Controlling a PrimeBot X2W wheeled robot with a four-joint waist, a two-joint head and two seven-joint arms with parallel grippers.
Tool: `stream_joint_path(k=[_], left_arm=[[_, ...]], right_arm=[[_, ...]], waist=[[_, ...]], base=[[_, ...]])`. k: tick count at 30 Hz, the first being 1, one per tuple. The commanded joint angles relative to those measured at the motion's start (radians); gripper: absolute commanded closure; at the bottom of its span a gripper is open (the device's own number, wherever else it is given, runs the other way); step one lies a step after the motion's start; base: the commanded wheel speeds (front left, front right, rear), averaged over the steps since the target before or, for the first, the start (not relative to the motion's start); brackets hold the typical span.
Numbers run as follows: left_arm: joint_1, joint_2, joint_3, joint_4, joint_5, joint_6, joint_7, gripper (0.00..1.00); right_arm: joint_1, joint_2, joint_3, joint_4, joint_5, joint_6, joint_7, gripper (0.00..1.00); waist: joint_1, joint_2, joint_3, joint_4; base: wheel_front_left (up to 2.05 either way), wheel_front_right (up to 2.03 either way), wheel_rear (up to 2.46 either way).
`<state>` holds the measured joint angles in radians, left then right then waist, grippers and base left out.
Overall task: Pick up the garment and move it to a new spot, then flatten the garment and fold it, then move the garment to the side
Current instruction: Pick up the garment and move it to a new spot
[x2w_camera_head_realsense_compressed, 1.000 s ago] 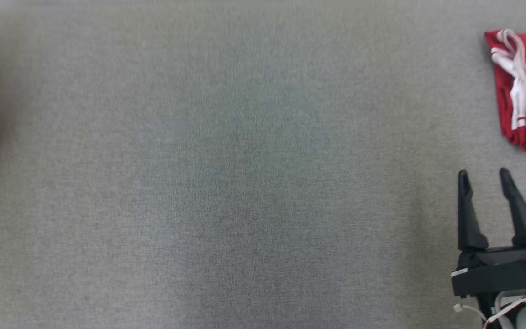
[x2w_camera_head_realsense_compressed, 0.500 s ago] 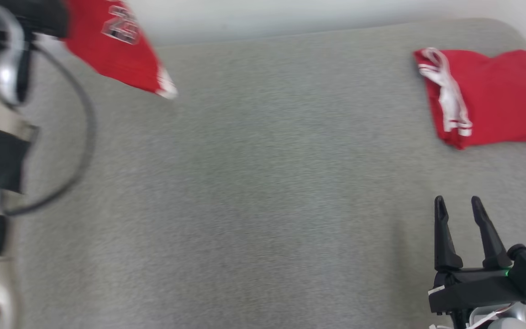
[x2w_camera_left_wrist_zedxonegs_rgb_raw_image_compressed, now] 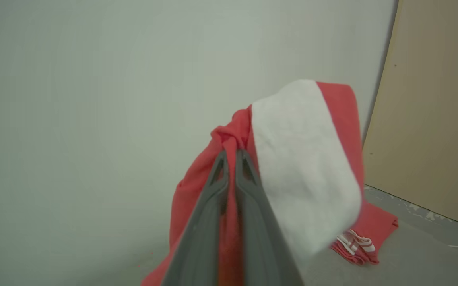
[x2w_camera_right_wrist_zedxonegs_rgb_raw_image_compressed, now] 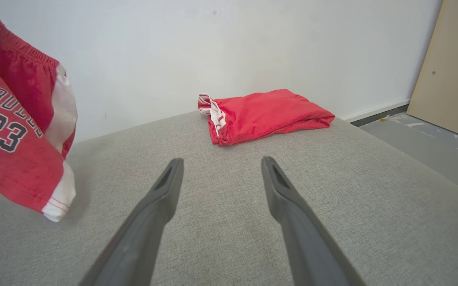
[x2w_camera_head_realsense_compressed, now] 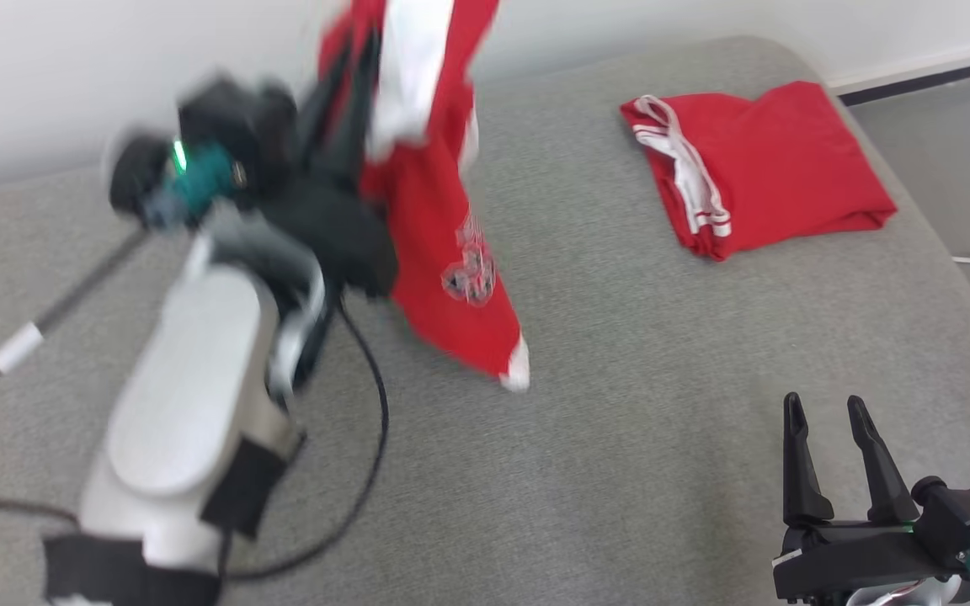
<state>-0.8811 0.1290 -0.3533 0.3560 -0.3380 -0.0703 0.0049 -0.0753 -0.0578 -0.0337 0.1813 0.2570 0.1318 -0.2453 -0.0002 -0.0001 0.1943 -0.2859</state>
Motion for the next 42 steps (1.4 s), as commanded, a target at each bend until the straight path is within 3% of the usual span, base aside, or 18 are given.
stream_joint_path(k=[1,11,12,13,14,23,32,42], left_arm=[[0.060,-0.006,0.002,-0.007,-0.012,0.010,-0.006,1.00],[0.328,-0.002,-0.052,0.067,-0.020,0.029,-0.040,1.00],[0.341,0.000,-0.063,0.083,-0.014,0.027,-0.043,0.92],[0.349,0.004,-0.074,0.098,-0.001,0.025,-0.046,0.10],[0.355,0.003,-0.081,0.107,0.002,0.023,-0.053,0.00],[0.335,-0.005,-0.060,0.066,-0.015,0.026,-0.186,0.00],[0.445,0.096,0.021,-0.029,-0.034,0.059,-0.244,0.00],[0.643,0.191,0.106,-0.159,-0.059,0.091,-0.264,0.00]], right_arm=[[0.011,0.003,0.000,0.006,0.006,-0.003,-0.006,0.00],[0.000,0.005,0.006,0.033,0.006,-0.003,-0.014,0.00],[-0.001,0.005,0.005,0.036,0.006,-0.003,-0.015,0.00],[-0.004,0.005,0.007,0.037,0.005,-0.003,-0.016,0.00],[-0.006,0.005,0.009,0.039,0.004,-0.003,-0.016,0.00],[0.014,-0.012,-0.005,0.030,-0.008,-0.003,-0.019,0.00],[0.049,-0.037,-0.010,-0.001,-0.007,-0.003,-0.003,0.00],[0.083,-0.039,-0.017,-0.044,-0.013,-0.003,0.023,0.00]], waist=[[0.0002,0.0001,-0.008,-0.016],[0.0002,0.0001,-0.007,-0.002],[0.0002,0.0001,-0.008,0.004],[0.0002,0.0001,-0.010,0.008],[0.0002,0.0001,-0.011,0.014],[0.0002,0.0001,-0.070,0.082],[0.0002,0.0001,-0.157,0.177],[0.0002,0.0001,-0.190,0.239]], base=[[0.00,0.00,0.00],[0.00,0.00,0.00],[0.00,0.00,0.00],[0.00,0.00,0.00],[0.00,0.00,0.00],[0.00,0.00,0.00],[0.00,0.00,0.00],[0.00,0.00,0.00]])
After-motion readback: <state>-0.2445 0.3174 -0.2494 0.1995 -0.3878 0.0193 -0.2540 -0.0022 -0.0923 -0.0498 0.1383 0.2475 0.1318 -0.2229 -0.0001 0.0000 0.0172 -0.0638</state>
